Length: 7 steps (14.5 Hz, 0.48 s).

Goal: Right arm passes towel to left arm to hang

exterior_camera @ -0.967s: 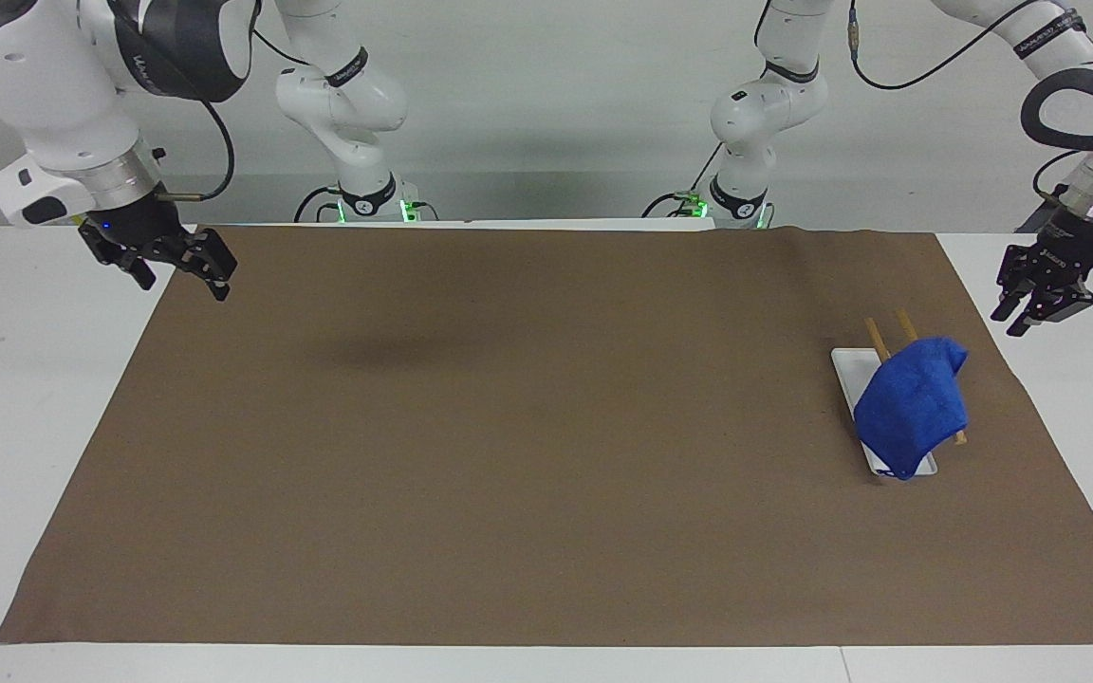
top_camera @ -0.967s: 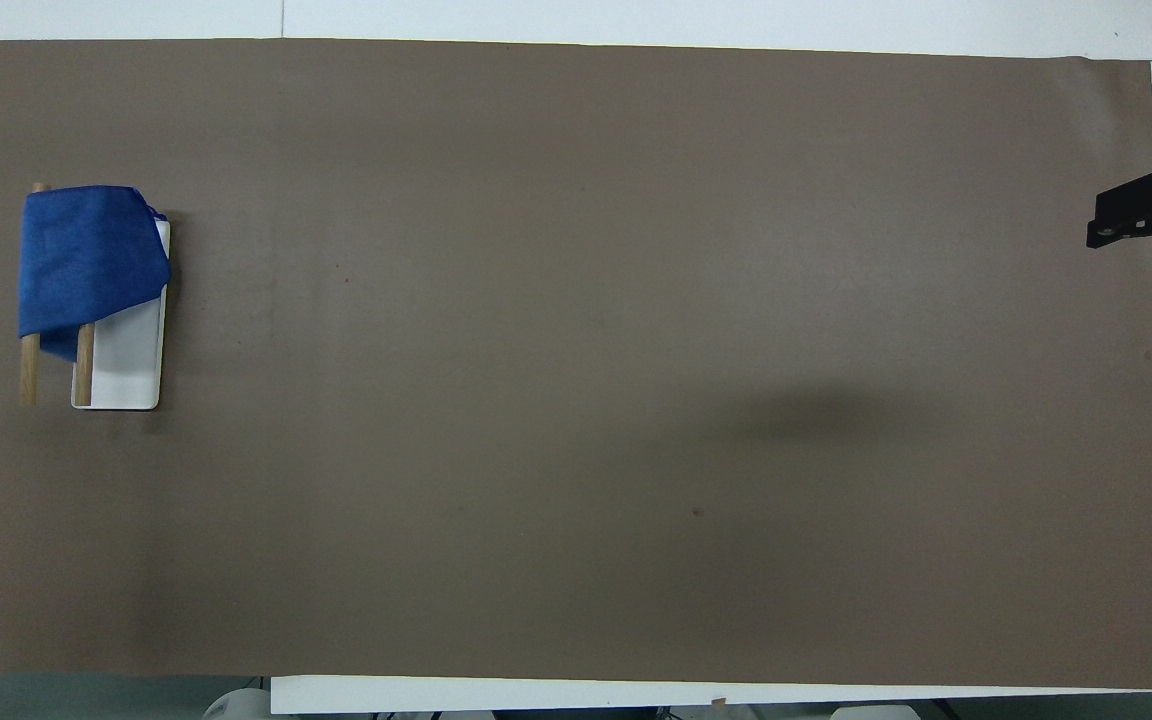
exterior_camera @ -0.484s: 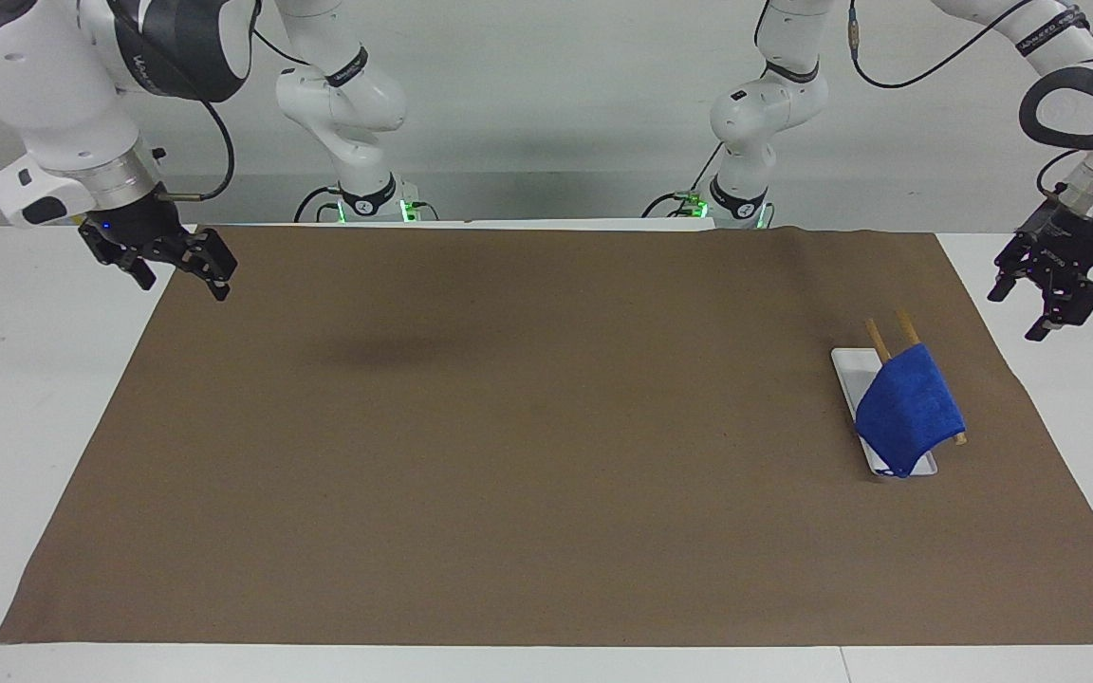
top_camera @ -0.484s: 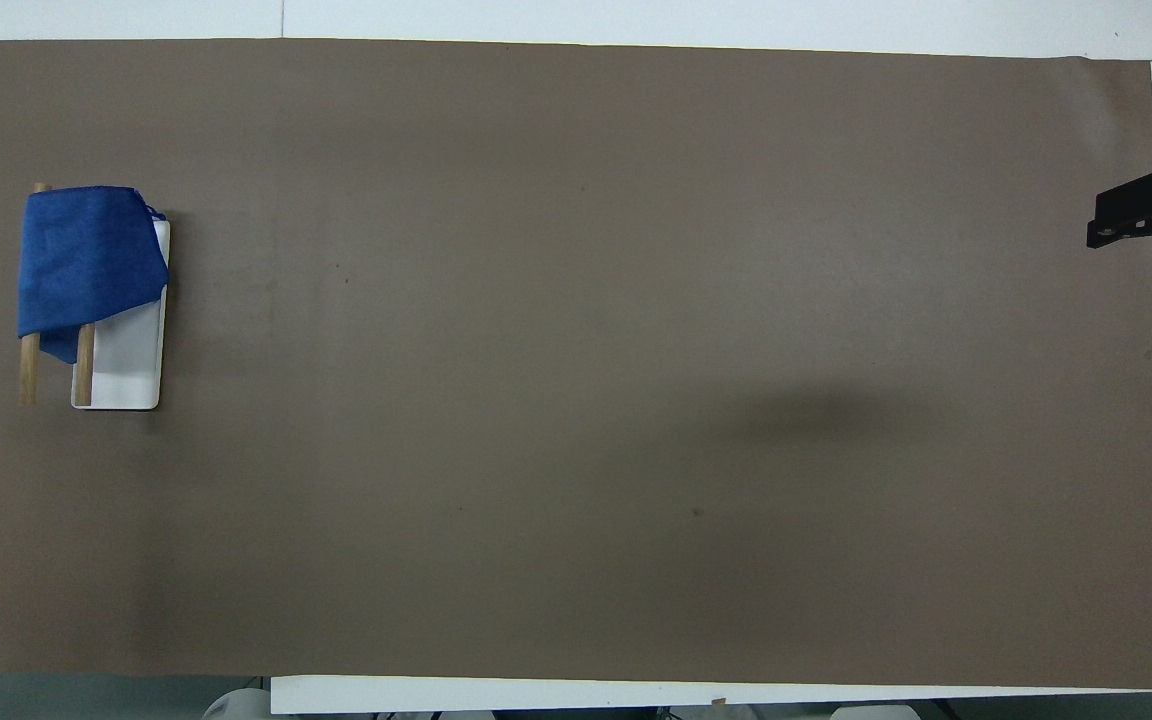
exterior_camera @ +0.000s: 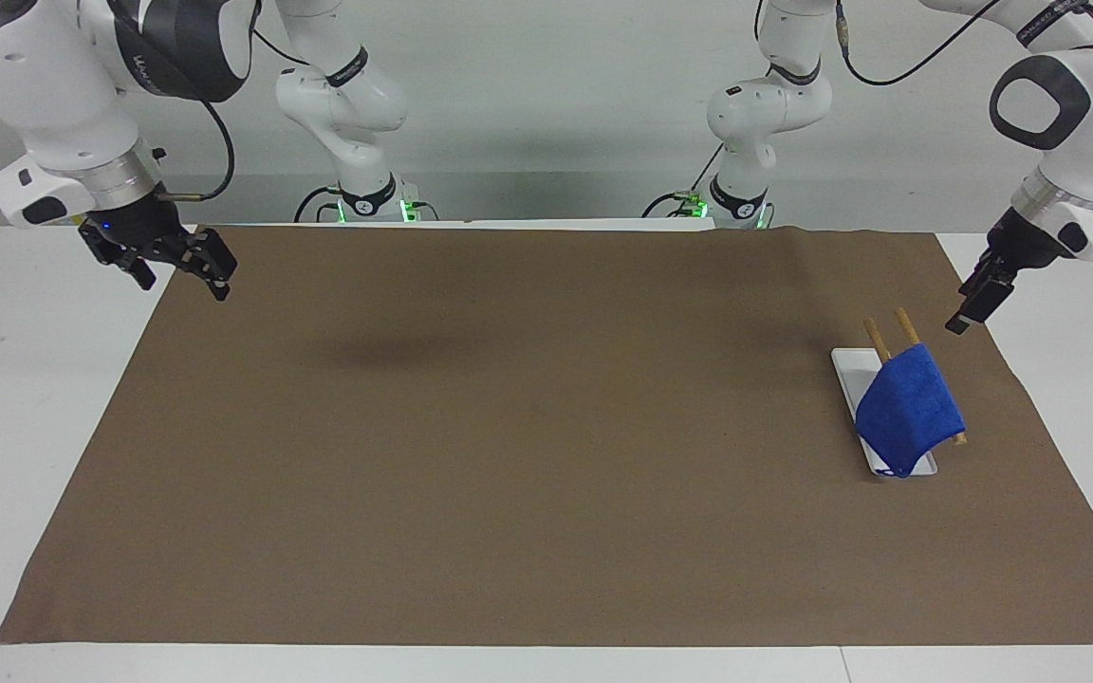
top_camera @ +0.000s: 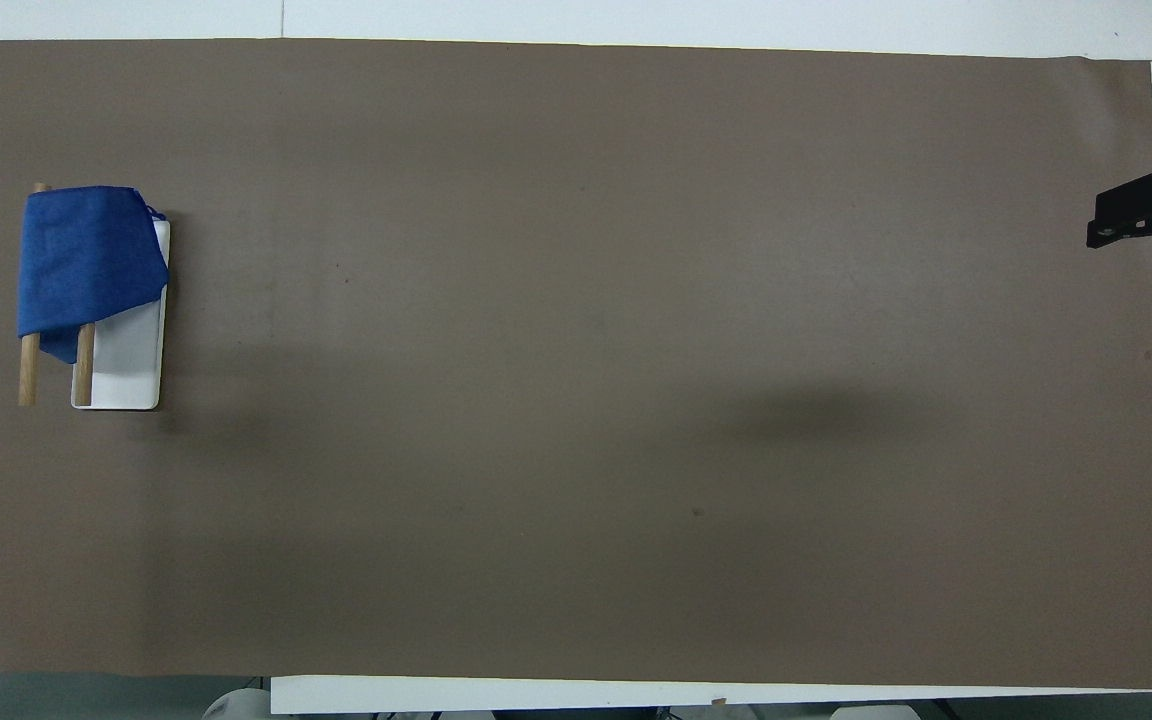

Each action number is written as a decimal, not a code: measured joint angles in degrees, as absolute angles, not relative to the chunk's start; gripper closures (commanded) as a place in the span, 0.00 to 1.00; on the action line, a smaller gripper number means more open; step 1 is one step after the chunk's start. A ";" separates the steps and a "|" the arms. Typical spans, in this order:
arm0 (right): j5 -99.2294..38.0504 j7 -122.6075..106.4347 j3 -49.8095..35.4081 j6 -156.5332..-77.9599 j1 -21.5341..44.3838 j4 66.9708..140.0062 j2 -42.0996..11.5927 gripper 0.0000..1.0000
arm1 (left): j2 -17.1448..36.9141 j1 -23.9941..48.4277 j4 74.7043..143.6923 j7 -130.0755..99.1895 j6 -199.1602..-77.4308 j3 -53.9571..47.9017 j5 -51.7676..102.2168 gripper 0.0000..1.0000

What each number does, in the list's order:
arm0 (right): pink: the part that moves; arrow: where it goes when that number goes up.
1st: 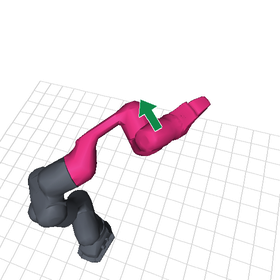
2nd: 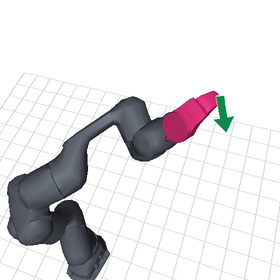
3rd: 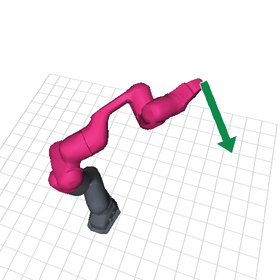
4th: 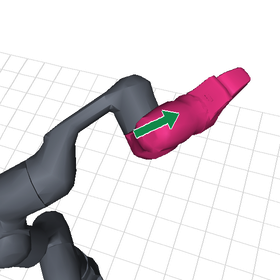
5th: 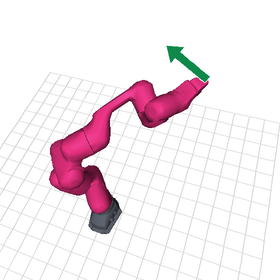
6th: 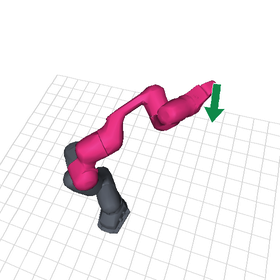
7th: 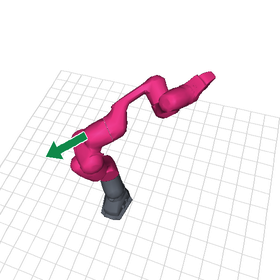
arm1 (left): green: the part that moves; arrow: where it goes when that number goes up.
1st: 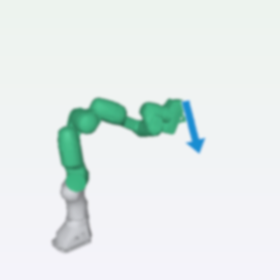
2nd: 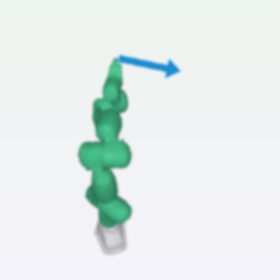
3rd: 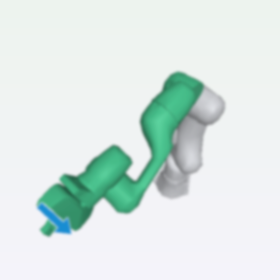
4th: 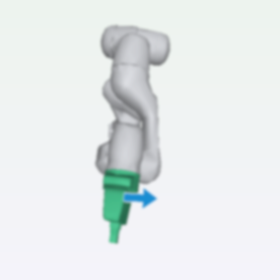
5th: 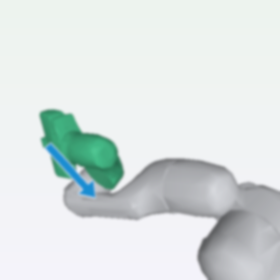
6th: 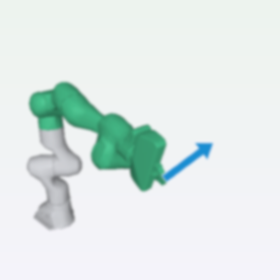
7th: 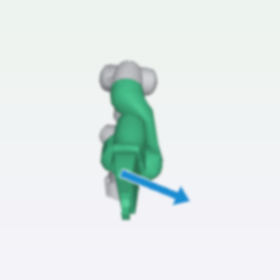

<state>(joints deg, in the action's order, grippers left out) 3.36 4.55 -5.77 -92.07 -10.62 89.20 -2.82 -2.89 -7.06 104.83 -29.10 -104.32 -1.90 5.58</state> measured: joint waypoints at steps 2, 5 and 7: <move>3.36 4.55 -5.77 -92.07 -10.62 89.20 -2.82 0.00 | -1.50 -4.17 101.67 -23.94 -100.70 -2.12 5.07 0.00; 3.36 4.55 -5.77 -92.07 -10.62 89.20 -2.82 0.00 | 0.38 -2.67 98.34 -14.45 -97.49 -5.19 3.98 0.00; 3.36 4.55 -5.77 -92.07 -10.62 89.20 -2.82 0.00 | 0.89 -2.53 97.47 -8.68 -95.25 -8.16 2.30 0.00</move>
